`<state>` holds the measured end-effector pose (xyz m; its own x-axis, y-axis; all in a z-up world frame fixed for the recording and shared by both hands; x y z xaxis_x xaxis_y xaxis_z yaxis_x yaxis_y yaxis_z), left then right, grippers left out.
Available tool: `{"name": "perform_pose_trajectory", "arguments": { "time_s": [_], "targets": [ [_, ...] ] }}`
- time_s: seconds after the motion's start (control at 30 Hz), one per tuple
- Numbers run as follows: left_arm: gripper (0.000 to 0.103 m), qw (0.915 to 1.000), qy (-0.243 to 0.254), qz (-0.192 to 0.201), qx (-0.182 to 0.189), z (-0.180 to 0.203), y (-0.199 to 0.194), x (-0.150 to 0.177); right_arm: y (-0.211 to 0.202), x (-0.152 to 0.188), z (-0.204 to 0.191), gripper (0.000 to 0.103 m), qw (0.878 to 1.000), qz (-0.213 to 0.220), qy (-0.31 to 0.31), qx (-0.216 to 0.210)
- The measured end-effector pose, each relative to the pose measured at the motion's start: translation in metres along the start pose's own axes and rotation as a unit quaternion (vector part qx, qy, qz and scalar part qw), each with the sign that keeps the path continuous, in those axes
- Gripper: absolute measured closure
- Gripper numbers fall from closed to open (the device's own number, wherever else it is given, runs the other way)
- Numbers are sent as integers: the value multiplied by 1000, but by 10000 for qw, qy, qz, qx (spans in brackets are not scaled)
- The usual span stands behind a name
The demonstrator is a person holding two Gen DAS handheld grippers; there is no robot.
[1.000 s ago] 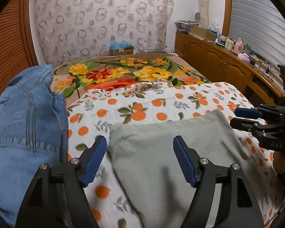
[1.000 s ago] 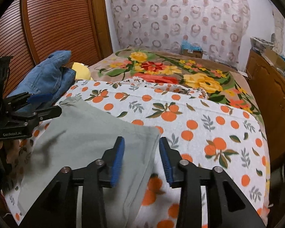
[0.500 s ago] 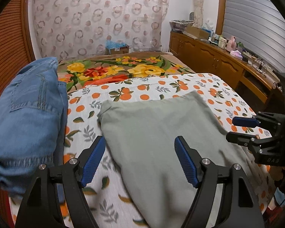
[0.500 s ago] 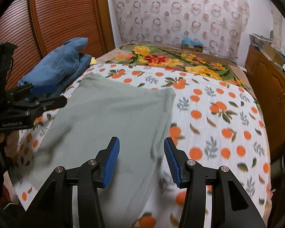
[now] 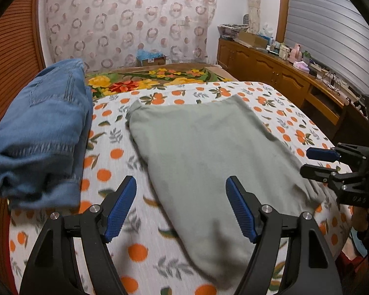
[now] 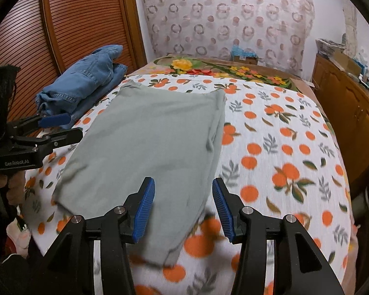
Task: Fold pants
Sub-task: 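Move both open grippers to the leg cuff end of the pants, then grasp the leg cuffs with the left gripper while the right gripper grasps beside it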
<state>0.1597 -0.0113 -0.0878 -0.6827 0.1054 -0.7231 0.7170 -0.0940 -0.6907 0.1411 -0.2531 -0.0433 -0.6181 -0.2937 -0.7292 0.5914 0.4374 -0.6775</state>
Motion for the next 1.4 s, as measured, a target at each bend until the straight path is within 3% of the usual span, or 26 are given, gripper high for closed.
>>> {"name": "perform_pose_trajectory", "arguments": {
  "time_s": [0.37,0.73,0.83,1.2,1.4],
  "targets": [
    [27,10000,-8,-92,-8,3,-20,38,-28,34,-4,52,9999,96,122,-41],
    [27,9994,-12,-347,-22,3,-11,61,-18,40,-11,53,9998,-22,183,-126],
    [27,9992,-35,-395,-11,2,-9,64,-11,41,-14,59,9996,-126,206,-118],
    [27,9992,-127,-372,22,4,-12,67,-7,41,-20,65,9998,-58,162,-98],
    [44,9986,-301,-264,341,4,-21,70,-7,44,-20,66,9998,-6,158,-101]
  ]
}}
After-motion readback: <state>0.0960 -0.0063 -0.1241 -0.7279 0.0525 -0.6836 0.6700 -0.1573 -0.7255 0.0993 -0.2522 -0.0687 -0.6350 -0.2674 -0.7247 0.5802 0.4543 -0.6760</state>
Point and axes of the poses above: each gripper's, at about its wrist camera, not at the fingertips, and y roughly the way its jaws point, z to its right, x to its underside, the point moved 2 cm from there along y, roughly the way its jaws point, and after that the axes turned 5 degrees about -x, right-handed, at the moved point
